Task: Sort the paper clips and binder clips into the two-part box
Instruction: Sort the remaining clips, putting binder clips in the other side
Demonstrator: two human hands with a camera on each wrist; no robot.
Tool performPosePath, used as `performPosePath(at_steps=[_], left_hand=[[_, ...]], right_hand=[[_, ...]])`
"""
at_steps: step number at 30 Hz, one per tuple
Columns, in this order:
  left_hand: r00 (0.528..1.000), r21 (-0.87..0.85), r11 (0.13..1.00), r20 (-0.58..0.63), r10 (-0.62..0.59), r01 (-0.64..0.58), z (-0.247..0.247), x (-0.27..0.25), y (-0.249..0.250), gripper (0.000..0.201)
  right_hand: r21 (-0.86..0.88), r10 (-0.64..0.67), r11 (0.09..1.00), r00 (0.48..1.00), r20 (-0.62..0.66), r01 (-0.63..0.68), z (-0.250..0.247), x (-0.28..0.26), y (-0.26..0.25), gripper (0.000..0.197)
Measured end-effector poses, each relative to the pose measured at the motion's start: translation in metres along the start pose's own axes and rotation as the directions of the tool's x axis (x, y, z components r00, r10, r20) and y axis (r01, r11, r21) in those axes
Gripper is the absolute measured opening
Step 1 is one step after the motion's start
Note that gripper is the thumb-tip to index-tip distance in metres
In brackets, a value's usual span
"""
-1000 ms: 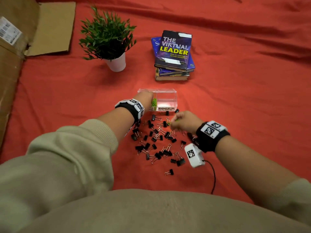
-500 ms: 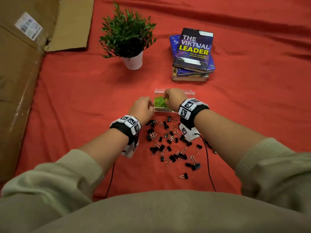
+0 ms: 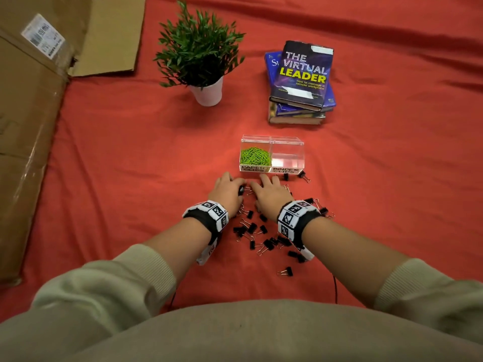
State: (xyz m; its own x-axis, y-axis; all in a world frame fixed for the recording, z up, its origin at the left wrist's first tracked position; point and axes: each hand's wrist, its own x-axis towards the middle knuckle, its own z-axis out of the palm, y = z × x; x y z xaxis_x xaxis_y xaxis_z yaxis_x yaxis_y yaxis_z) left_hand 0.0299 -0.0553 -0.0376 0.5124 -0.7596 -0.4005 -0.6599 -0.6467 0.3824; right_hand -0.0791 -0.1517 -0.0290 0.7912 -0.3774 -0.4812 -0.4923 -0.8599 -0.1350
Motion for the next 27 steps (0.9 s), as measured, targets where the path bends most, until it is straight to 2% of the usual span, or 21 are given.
performPosePath(at_steps=[5, 11, 13, 16, 19, 22, 24, 27], left_hand=[[1.0, -0.011, 1.0, -0.012, 0.005, -0.005, -0.001, -0.003, -0.001, 0.039], [0.999, -0.057, 0.998, -0.035, 0.01, -0.012, -0.002, -0.008, 0.001, 0.037], [0.999, -0.086, 0.996, -0.047, 0.012, -0.016, -0.002, -0.009, 0.001, 0.038], [0.998, -0.128, 0.991, -0.058, 0.015, -0.022, -0.004, -0.011, 0.002, 0.038], [0.998, -0.162, 0.986, -0.067, 0.013, -0.024, -0.007, -0.012, 0.002, 0.038], [0.999, -0.159, 0.987, -0.037, 0.016, -0.021, -0.008, -0.012, 0.004, 0.039], [0.999, -0.159, 0.987, -0.02, 0.025, -0.028, -0.007, -0.011, 0.006, 0.04], [0.999, -0.166, 0.985, -0.002, 0.051, -0.05, -0.007, -0.01, 0.012, 0.039]], right_hand=[[0.124, -0.021, 0.992, 0.997, -0.074, 0.03, 0.006, -0.003, 0.002, 0.037], [0.293, -0.023, 0.956, 1.0, -0.02, 0.028, 0.006, -0.003, 0.009, 0.012], [0.373, -0.011, 0.928, 1.0, -0.011, 0.015, 0.008, -0.003, 0.015, 0.011], [0.563, 0.093, 0.826, 0.993, -0.067, -0.039, 0.005, -0.009, 0.024, 0.008], [0.722, 0.216, 0.678, 0.976, -0.016, -0.138, -0.007, -0.015, 0.035, 0.009], [0.845, 0.272, 0.522, 0.962, -0.038, -0.114, -0.032, -0.015, 0.049, 0.015], [0.875, 0.331, 0.478, 0.938, -0.101, -0.075, -0.054, -0.009, 0.06, 0.02], [0.854, 0.377, 0.518, 0.91, -0.173, -0.053, -0.076, 0.004, 0.072, 0.021]])
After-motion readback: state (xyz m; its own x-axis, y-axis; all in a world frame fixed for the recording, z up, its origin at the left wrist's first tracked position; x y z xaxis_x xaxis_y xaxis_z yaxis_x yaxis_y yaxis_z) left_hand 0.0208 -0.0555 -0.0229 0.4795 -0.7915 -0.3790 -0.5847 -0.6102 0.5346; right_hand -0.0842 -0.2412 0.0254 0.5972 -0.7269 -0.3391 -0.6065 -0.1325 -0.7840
